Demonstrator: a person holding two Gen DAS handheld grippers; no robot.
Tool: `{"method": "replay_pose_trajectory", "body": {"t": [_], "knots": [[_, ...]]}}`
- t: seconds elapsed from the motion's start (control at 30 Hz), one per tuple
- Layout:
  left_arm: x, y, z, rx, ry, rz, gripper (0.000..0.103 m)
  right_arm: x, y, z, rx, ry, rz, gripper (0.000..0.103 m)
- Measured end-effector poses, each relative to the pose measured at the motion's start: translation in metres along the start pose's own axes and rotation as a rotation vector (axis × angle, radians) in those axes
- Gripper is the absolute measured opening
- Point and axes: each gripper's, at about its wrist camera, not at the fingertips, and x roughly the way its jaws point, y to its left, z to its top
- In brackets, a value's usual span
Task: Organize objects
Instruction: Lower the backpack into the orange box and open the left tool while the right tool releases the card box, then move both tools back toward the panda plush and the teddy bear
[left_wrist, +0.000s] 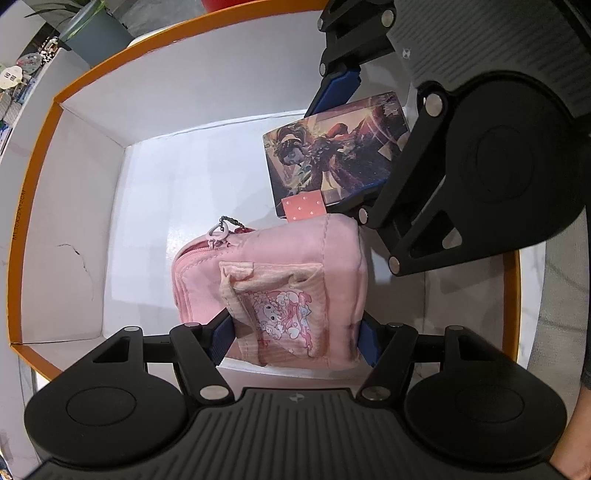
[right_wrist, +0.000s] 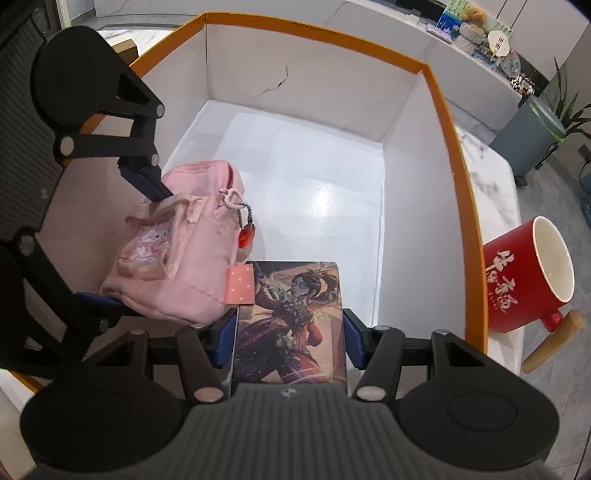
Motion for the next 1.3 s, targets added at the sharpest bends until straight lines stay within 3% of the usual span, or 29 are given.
{"method": "replay_pose_trajectory", "body": {"t": [0.63,1.0,1.3], "knots": [[-0.029,-0.001,-0.005,-0.048,-0.026,0.057,0.103,-0.014,0.007,0.012,-0.007,-0.045,-0.026,0.079],[-0.055,0.024,-0.001,-0.106,-0.125,0.063,0.103,-0.046,0.016,0.025,-0.011,-0.126,-0.065,0.079],[-0.106,0.030,-0.027,-0.145,-0.213,0.129,0.103,-0.084,0.031,0.037,-0.036,-0.202,-0.098,0.080]]}}
